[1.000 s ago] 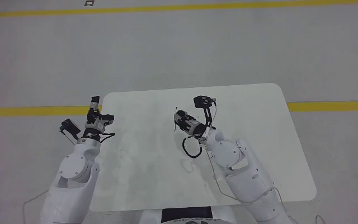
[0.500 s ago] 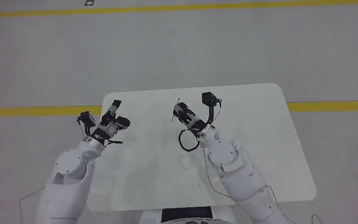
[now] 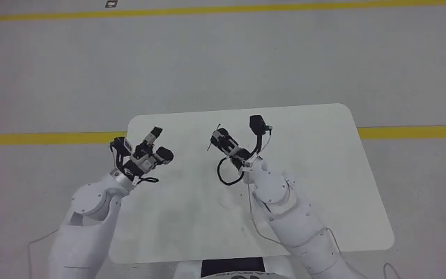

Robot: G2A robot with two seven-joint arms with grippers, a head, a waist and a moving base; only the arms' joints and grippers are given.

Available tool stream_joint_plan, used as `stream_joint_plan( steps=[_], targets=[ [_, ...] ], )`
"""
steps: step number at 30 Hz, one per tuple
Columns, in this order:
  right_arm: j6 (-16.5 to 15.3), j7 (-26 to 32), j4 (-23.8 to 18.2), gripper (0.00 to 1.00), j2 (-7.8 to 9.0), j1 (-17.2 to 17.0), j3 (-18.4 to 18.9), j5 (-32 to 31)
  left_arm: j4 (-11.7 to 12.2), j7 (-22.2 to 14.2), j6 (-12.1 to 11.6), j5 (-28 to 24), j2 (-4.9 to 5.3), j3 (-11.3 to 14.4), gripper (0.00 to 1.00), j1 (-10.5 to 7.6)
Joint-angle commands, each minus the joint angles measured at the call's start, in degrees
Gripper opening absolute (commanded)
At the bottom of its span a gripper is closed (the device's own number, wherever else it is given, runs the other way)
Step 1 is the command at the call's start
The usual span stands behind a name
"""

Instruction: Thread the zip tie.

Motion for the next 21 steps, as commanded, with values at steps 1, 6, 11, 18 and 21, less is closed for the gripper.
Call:
stream_joint_plan(
  steps=[1, 6, 11, 18, 21],
  targets=[
    [2.0, -1.6, 0.7, 0.0, -0.43, 0.6, -0.3, 2.8, 0.3, -0.8, 0.5, 0.6, 0.07, 0.6, 1.0, -0.41],
    [4.4, -3.8, 1.1, 0.0, -1.04, 1.0, -0.2, 7.5, 0.2, -4.1, 0.4, 1.0, 0.31, 1.4, 1.0, -0.8],
    [4.4, -3.8, 1.1, 0.0, -1.04, 1.0, -0.2, 7.5, 0.2, -4.1, 0.4, 1.0, 0.31, 1.4, 1.0, -0.8],
    [4.6, -7.3, 1.7, 0.0, -1.71, 1.2, -3.1, 6.9, 1.0, -8.8, 0.6, -3.6, 0.19, 4.2, 1.0, -1.62],
    [4.6, -9.6, 2.5, 0.0, -2.19, 1.3, -4.2, 7.5, 1.3, -10.2, 0.4, -4.3, 0.16, 5.6, 1.0, -2.11]
  ],
)
